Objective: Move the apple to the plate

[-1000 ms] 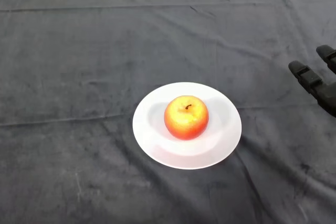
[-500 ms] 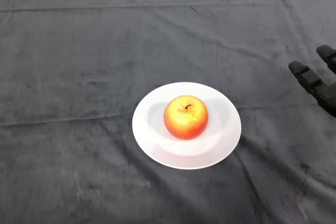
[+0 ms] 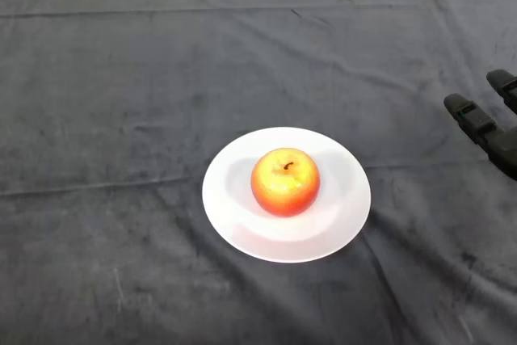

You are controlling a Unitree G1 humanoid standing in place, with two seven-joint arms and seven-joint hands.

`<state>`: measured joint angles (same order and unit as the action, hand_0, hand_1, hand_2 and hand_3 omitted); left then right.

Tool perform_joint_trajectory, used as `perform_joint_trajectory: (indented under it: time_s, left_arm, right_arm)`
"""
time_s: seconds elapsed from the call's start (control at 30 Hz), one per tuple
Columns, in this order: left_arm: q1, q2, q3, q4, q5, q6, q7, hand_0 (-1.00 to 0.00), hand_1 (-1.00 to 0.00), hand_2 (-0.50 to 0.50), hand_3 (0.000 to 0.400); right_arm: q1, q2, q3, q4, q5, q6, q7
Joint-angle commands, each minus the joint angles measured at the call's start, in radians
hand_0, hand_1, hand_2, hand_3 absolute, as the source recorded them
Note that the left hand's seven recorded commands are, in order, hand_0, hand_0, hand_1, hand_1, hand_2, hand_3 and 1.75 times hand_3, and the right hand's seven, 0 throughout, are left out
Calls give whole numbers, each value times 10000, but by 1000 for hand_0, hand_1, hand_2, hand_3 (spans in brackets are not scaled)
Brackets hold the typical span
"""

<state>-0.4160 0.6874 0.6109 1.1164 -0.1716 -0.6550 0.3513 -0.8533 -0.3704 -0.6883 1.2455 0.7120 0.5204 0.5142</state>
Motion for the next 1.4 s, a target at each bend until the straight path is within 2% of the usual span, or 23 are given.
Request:
perform_joint_trajectory:
  time_s: [0.03, 1.4]
  left_arm:
    - [-385, 778, 154, 429, -53, -224, -29, 0, 0, 0, 0]
    - [-537, 783, -72, 658, -61, -307, 60, 0, 0, 0, 0]
  right_arm:
    - [-298, -304, -221, -132, -11, 0, 78]
    - [-311, -312, -236, -101, -34, -8, 98]
